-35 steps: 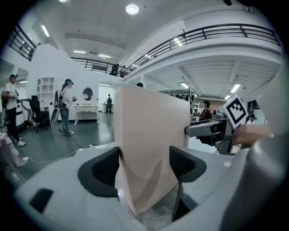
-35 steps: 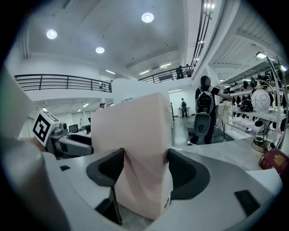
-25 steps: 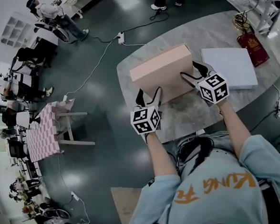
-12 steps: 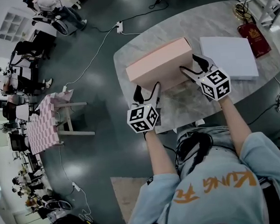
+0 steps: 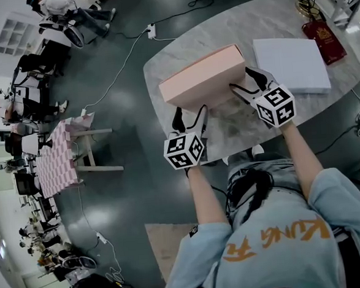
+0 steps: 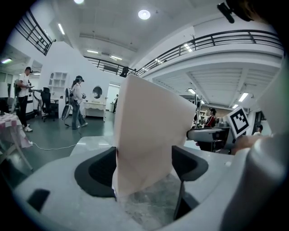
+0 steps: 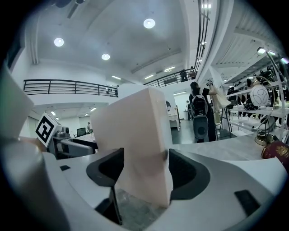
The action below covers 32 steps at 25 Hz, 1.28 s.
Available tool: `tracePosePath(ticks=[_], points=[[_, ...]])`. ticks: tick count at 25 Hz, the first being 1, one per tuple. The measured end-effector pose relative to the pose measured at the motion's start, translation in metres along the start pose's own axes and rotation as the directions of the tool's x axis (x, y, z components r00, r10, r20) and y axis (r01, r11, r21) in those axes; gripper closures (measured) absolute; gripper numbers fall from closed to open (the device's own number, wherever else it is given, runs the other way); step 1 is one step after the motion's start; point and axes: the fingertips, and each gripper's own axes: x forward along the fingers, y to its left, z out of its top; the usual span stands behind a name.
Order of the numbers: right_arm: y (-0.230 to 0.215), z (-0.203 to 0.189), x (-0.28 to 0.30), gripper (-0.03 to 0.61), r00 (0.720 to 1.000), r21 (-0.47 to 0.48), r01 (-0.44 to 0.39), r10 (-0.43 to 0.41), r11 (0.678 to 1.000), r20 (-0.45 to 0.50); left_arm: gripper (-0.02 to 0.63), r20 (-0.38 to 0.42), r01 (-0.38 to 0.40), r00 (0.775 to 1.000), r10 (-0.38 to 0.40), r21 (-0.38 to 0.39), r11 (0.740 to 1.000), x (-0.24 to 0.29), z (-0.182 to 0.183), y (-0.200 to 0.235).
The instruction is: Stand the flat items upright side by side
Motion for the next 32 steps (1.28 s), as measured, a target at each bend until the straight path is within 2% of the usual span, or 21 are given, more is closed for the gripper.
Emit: tracePosePath(ticks=[9, 14, 18, 22, 25, 29, 30, 32], points=[[0.007, -0.004, -0.012, 0.267, 1.000, 0.021, 0.026, -0.026, 0.999, 0.004, 0.218, -0.010, 0.007, 1.000, -0.007, -0.006, 1.000, -0.018, -0.012, -0.001], [0.016, -0.006, -0.020, 0.289, 0.999, 0.032, 0.045, -0.045, 0.998, 0.002, 0.232, 0.017, 0.039, 0.999, -0.039, -0.019, 0.999, -0.026, -0.011, -0.005], [0.032, -0.013, -0.037, 0.386, 0.999, 0.069, 0.045, -0.046, 0.997, 0.009, 0.284, 0.022, 0.076, 0.997, -0.075, -0.039, 0.996, -0.037, -0.017, -0.016], [0.053, -0.019, -0.050, 0.432, 0.998, 0.091, 0.069, -0.069, 0.993, 0.001, 0.336, 0.014, 0.125, 0.992, -0.125, -0.030, 0.992, -0.054, -0.019, -0.028], [0.069, -0.026, -0.062, 0.486, 0.997, 0.099, 0.082, -0.082, 0.992, -0.002, 0.408, 0.007, 0.156, 0.988, -0.155, -0.018, 0.988, -0.068, -0.025, -0.037], [0.079, -0.035, -0.081, 0.575, 0.994, 0.098, 0.108, -0.109, 0.989, 0.001, 0.539, 0.024, 0.164, 0.986, -0.164, -0.020, 0.986, -0.082, -0.034, -0.046], [0.080, -0.037, -0.086, 0.575, 0.994, 0.096, 0.112, -0.113, 0.989, 0.002, 0.573, 0.030, 0.162, 0.986, -0.162, -0.026, 0.986, -0.085, -0.037, -0.048], [0.085, -0.041, -0.095, 0.577, 0.993, 0.093, 0.114, -0.115, 0.989, 0.002, 0.600, 0.035, 0.169, 0.985, -0.168, -0.040, 0.985, -0.090, -0.043, -0.053]])
